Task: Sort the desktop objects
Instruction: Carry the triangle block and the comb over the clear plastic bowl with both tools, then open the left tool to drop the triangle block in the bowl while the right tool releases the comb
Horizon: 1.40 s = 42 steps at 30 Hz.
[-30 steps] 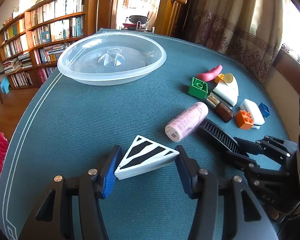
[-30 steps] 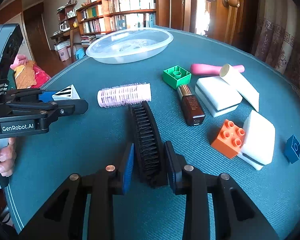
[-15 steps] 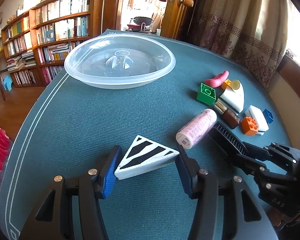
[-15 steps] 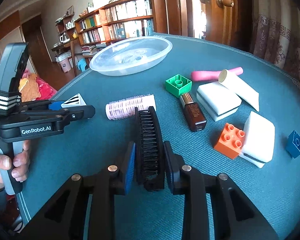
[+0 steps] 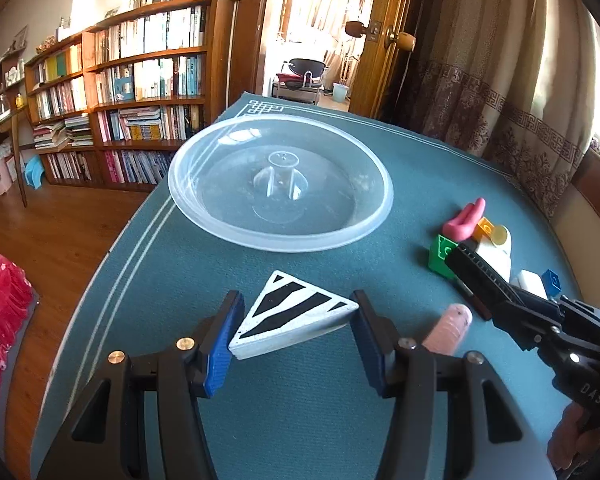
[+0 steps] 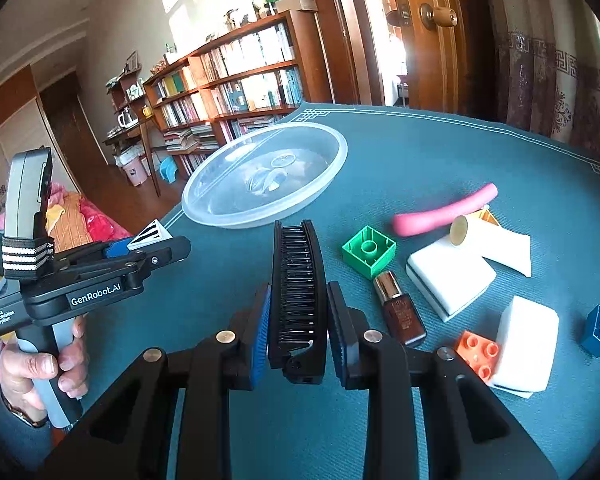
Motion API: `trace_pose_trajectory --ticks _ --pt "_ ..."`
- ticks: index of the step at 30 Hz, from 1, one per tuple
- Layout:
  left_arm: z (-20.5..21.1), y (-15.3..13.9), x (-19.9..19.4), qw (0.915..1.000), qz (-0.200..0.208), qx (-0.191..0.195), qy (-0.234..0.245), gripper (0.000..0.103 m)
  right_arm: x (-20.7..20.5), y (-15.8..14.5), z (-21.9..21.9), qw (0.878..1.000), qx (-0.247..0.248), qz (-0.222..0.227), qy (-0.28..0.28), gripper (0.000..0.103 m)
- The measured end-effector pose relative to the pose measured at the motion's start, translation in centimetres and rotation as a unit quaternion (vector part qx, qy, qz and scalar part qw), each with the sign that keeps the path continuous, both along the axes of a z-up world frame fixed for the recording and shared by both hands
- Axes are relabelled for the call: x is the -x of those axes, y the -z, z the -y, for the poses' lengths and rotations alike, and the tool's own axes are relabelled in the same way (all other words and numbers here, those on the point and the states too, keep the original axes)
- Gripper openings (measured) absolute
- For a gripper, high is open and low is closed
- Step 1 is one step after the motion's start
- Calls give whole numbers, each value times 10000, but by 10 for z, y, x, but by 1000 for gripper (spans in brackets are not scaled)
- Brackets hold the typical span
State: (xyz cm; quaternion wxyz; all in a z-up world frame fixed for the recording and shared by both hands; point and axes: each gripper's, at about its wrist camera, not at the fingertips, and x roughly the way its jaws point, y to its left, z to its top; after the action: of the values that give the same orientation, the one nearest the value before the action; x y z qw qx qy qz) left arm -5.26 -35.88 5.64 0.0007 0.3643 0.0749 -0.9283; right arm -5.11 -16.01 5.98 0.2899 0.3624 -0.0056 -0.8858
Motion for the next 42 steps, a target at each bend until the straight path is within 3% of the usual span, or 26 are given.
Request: trace_pose_trajectory --ticks 13,20,27,42 --pt "29 0 52 9980 -105 82 -622 59 52 -9 37 9992 297 73 247 29" --pt "29 -2 73 9980 -32 204 -602 59 81 -9 55 9988 351 145 321 29" --pt "23 -15 90 9971 -219 442 -587 59 108 -9 75 9986 344 134 385 29" --pt "23 -2 95 9942 -418 755 -645 59 135 7 105 9989 205 32 426 29"
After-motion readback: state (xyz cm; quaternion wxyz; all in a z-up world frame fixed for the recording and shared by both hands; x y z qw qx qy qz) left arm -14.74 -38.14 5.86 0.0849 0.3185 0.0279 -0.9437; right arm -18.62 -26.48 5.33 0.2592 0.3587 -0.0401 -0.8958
